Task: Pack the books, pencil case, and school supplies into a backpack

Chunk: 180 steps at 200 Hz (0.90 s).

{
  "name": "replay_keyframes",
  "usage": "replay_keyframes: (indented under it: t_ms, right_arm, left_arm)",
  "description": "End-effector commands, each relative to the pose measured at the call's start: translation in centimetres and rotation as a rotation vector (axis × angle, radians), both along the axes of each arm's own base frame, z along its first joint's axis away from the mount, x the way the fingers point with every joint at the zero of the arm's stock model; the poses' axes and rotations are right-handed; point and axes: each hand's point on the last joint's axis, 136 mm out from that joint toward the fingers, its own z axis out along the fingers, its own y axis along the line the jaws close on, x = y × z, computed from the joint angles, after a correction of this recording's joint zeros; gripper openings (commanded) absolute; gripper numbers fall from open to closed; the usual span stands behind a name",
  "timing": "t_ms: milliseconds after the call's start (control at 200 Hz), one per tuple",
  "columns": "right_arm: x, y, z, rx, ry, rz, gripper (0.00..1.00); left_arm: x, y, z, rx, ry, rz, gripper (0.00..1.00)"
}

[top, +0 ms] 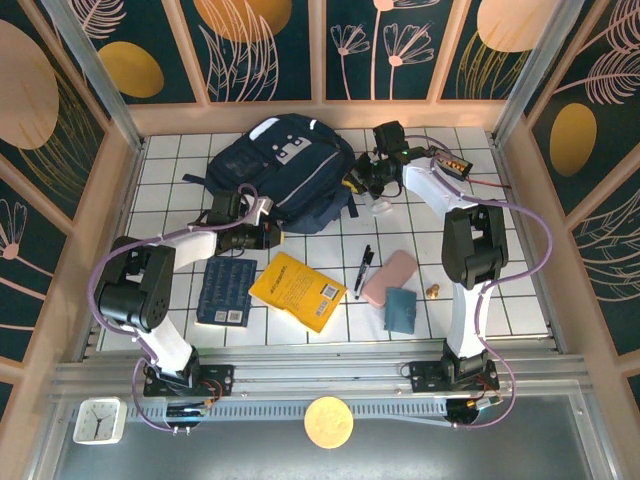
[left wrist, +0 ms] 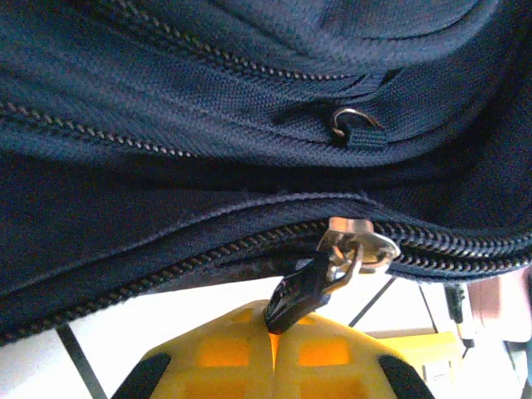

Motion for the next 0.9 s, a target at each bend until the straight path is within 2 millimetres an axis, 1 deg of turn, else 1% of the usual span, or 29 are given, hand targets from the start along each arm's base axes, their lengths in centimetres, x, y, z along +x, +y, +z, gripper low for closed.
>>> replay_keyframes:
  t_ms: [0, 100, 315, 350, 380, 420, 460, 480, 525, 535, 555, 565, 590, 605, 626, 706, 816, 896]
  right_arm:
    - [0.4, -0.1, 4.6, 0.059, -0.115, 0.007, 0.00]
    - [0.2, -0.6, 4.3, 0.046, -0.112, 0.000, 0.00]
    - [-0.3, -2.3, 3.5, -0.002, -0.111, -0.015, 0.00]
    - [-0.5, -2.5, 3.5, -0.006, -0.111, -0.015, 0.00]
    - [-0.6, -2.6, 3.3, -0.006, -0.108, -0.016, 0.00]
    - [-0.8, -2.7, 3.3, -0.001, -0.108, -0.016, 0.00]
    - [-0.9, -2.7, 3.3, 0.003, -0.108, -0.014, 0.00]
    - [-1.0, -2.5, 3.3, 0.008, -0.108, -0.013, 0.00]
    - [-1.0, -2.3, 3.6, 0.021, -0.114, -0.004, 0.00]
    - [-1.1, -2.2, 3.6, 0.025, -0.115, -0.001, 0.00]
    - [-1.1, -2.1, 3.7, 0.033, -0.115, 0.003, 0.00]
    - [-1.1, -2.0, 3.7, 0.035, -0.113, 0.005, 0.00]
    - [-1.2, -1.9, 3.9, 0.044, -0.110, 0.008, 0.00]
    - [-1.2, -1.8, 3.9, 0.047, -0.108, 0.011, 0.00]
    - [-1.2, -1.7, 4.1, 0.051, -0.107, 0.011, 0.00]
    - [-1.3, -1.5, 5.3, 0.072, -0.109, 0.009, 0.00]
    - [-1.0, -1.4, 7.9, 0.090, -0.141, 0.004, 0.00]
    - [-0.8, -1.4, 9.0, 0.081, -0.153, 0.010, 0.00]
  left_arm:
    - [1.0, 0.7, 0.3, 0.014, -0.022, 0.020, 0.00]
    - [1.3, 2.6, 0.5, 0.062, -0.023, 0.083, 0.00]
    - [1.6, 9.9, 0.3, 0.322, 0.004, 0.304, 0.00]
    - [1.5, 10.8, 0.3, 0.357, 0.009, 0.334, 0.00]
    - [1.6, 11.0, 0.4, 0.359, 0.008, 0.340, 0.00]
    - [1.6, 10.6, 0.5, 0.338, 0.005, 0.322, 0.00]
    - [1.6, 9.4, 1.0, 0.278, -0.012, 0.278, 0.00]
    - [1.5, 8.4, 1.4, 0.228, -0.022, 0.244, 0.00]
    - [0.8, 5.5, 2.9, 0.063, -0.052, 0.120, 0.00]
    - [0.5, 4.9, 3.2, 0.031, -0.058, 0.093, 0.04]
    - [0.1, 4.0, 3.7, -0.021, -0.067, 0.054, 0.16]
    - [-0.1, 3.6, 4.0, -0.041, -0.071, 0.040, 0.23]
    - [-0.4, 2.9, 4.3, -0.070, -0.079, 0.013, 0.39]
    - [-0.6, 2.6, 4.5, -0.078, -0.083, 0.002, 0.46]
    - [-0.8, 2.3, 4.6, -0.086, -0.087, -0.013, 0.50]
    - [-1.1, 1.5, 4.9, -0.122, -0.083, -0.046, 0.52]
    - [-1.1, 0.9, 6.0, -0.183, -0.097, -0.063, 0.53]
    - [-1.3, 0.4, 6.4, -0.223, -0.095, -0.084, 0.53]
